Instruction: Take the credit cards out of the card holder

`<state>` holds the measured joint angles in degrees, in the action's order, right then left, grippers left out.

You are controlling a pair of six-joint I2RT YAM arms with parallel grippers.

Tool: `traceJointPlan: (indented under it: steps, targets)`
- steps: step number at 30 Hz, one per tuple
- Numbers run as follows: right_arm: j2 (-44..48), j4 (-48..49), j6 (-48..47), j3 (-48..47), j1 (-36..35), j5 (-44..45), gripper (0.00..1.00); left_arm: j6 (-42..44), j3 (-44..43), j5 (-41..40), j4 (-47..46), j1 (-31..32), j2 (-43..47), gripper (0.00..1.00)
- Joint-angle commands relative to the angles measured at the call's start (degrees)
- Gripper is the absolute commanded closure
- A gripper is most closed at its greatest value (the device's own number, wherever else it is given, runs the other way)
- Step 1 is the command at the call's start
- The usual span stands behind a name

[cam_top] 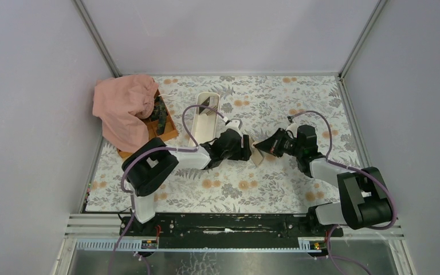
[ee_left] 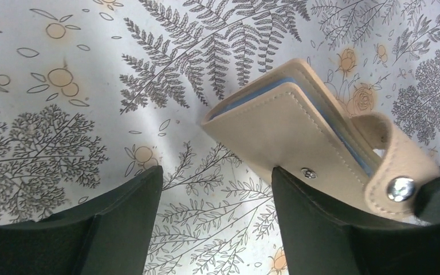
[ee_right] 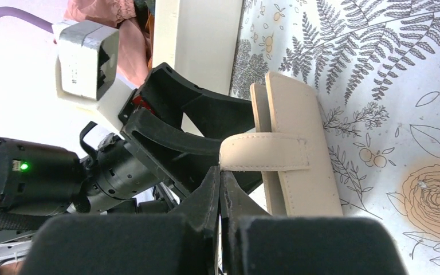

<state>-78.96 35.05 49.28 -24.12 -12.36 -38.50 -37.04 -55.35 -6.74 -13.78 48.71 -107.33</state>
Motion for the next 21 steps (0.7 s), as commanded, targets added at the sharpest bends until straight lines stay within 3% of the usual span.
traceJointPlan:
  steps: [1, 7, 15, 21]
  targets:
    - [3.73, -3.53, -3.19, -2.79, -0.14, -0.22, 1.00, 1.11, 1.90, -1.90, 0.40, 0.00, 2.86, 0.19]
    - [7.31, -7.28, -4.92, -3.71, -0.12, 0.57, 1.00, 0.94, 3.95, -0.98, -1.06, 0.04, 6.47, 0.02]
    - [10.42, -11.24, -6.22, -3.91, -0.20, 2.32, 1.00, 1.43, 5.78, -1.38, -0.23, 0.12, 12.88, 0.02]
    - [9.54, -9.02, -4.10, -1.91, -0.14, 2.88, 1.00, 1.69, 4.01, -0.97, 0.26, 1.00, 10.99, 0.03]
